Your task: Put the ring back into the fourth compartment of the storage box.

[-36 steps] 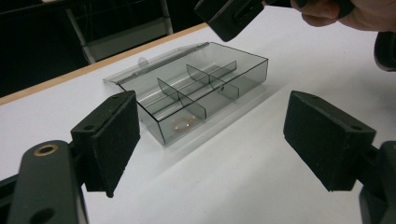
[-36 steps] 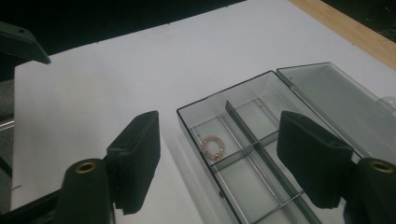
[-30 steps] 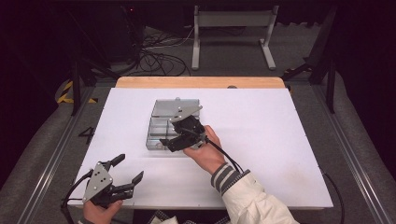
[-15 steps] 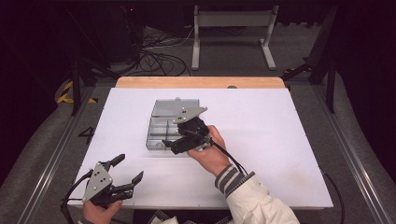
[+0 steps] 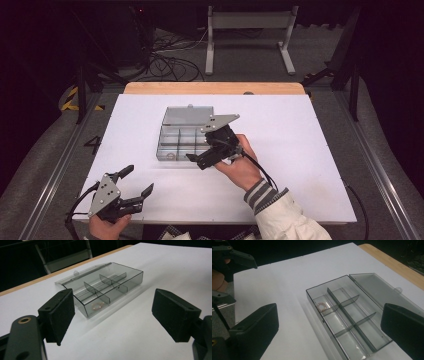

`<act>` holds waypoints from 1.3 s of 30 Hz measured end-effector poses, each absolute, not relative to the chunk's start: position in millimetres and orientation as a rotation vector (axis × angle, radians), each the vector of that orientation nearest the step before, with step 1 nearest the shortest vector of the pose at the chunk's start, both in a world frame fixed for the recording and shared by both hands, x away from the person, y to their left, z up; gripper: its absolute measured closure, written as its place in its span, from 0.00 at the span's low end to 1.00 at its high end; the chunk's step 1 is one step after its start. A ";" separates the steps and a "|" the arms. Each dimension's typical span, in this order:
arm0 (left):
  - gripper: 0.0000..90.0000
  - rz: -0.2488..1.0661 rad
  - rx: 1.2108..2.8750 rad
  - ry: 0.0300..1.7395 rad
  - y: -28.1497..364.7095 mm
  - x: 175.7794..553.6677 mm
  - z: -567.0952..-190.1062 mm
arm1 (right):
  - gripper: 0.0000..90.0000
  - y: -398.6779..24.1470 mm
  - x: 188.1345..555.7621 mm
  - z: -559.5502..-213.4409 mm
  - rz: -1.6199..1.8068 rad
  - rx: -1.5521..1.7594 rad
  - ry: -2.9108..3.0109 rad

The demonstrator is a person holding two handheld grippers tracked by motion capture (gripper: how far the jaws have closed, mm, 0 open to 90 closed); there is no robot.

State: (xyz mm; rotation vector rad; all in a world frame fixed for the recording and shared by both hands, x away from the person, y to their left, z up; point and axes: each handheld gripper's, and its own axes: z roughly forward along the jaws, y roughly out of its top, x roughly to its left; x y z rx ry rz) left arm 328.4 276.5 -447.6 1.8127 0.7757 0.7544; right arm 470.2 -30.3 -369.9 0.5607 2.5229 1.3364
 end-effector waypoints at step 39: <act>0.21 0.764 1.813 0.789 274.8 328.8 -448.3 | 0.01 -173.1 437.7 -413.3 1.351 0.718 2.370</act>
